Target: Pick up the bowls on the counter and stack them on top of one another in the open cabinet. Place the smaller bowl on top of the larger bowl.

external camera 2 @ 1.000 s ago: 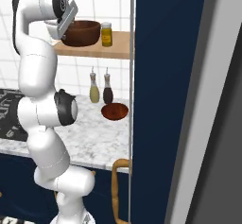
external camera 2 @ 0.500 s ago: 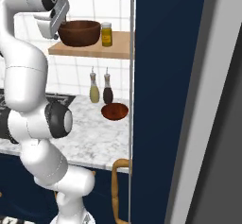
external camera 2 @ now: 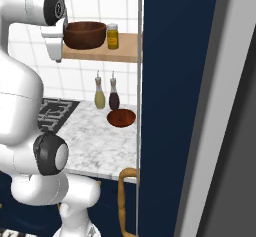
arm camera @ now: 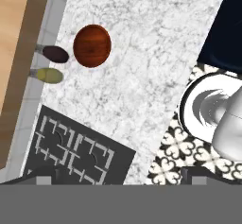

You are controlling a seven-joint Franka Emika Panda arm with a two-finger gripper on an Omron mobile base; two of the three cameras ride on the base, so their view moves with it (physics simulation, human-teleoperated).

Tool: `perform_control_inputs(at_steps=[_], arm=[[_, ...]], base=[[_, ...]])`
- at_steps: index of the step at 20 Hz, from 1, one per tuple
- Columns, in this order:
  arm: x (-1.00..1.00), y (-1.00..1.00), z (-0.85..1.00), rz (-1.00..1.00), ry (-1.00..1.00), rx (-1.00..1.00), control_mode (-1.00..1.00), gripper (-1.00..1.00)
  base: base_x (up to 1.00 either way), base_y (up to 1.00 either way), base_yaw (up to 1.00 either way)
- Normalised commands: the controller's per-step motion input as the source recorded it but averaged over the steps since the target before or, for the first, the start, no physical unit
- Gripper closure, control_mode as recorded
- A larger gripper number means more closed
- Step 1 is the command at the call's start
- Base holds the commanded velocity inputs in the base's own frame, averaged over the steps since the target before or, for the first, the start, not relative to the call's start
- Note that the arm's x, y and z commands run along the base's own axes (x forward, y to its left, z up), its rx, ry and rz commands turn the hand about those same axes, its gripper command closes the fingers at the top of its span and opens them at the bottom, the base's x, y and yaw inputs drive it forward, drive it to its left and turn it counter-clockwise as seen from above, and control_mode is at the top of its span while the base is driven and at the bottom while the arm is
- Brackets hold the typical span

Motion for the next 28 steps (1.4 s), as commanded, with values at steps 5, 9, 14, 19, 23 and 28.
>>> perform_control_inputs(at_steps=[5, 9, 14, 19, 23, 28], arm=[[-0.38, 0.04, -0.70, 0.42, 0.07, -0.27, -1.00, -1.00], [0.02, 0.33, -0.39, 0.44, 0.15, -0.32, -1.00, -1.00], [0.19, -0.09, -0.72, 0.27, 0.04, -0.15, -1.00, -1.00], [0.34, -0.41, -0.84, 0.12, 0.00, -0.01, -1.00, -1.00], [0.71, -0.40, -0.71, 0.15, 0.00, 0.08, -1.00, -1.00], [0.81, -0.40, -0.56, 0.11, 0.00, 0.12, -1.00, -1.00]], base=[[0.00, 0.00, 0.00], [0.00, 0.00, 0.00], [0.00, 0.00, 0.00], [0.00, 0.00, 0.00], [0.00, 0.00, 0.00], [0.00, 0.00, 0.00]])
